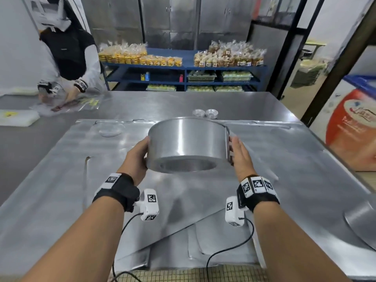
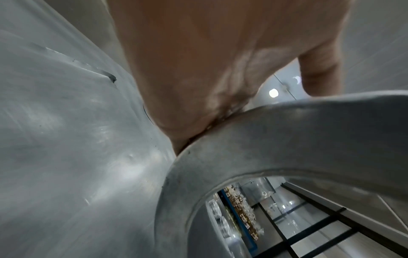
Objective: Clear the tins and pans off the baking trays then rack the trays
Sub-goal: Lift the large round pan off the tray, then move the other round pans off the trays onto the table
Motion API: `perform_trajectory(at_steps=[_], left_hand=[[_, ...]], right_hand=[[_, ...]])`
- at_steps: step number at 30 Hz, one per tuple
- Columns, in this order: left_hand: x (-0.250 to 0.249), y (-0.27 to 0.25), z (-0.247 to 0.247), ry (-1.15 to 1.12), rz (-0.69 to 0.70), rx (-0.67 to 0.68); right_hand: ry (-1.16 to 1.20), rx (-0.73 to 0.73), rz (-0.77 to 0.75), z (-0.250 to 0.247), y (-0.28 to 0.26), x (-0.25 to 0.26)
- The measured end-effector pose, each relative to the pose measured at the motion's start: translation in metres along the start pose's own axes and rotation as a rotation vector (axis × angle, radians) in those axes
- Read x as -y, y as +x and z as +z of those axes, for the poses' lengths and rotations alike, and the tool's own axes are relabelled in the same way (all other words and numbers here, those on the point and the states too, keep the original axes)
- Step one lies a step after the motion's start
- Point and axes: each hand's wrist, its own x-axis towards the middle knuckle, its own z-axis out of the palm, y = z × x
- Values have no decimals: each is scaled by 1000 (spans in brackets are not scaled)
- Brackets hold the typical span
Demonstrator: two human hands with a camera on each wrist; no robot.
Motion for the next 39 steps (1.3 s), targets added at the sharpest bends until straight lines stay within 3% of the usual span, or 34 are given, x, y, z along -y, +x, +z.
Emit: perform_trajectory(at_steps=[5, 12, 27, 33, 39], left_hand=[[18, -7, 21, 102, -65, -45], [52, -29, 32, 17, -58, -172], [102, -54, 27, 326, -133, -267], [101, -39, 27, 553, -173, -262], [58, -4, 63, 1084, -286, -154]], right_hand=[[-185, -9, -13, -21, -7, -15], [-117, -34, 30, -35, -33, -45], [-266, 55, 73, -55, -60, -79], [-358, 33, 120, -56, -52, -91], [-618, 98, 179, -59, -33, -67]])
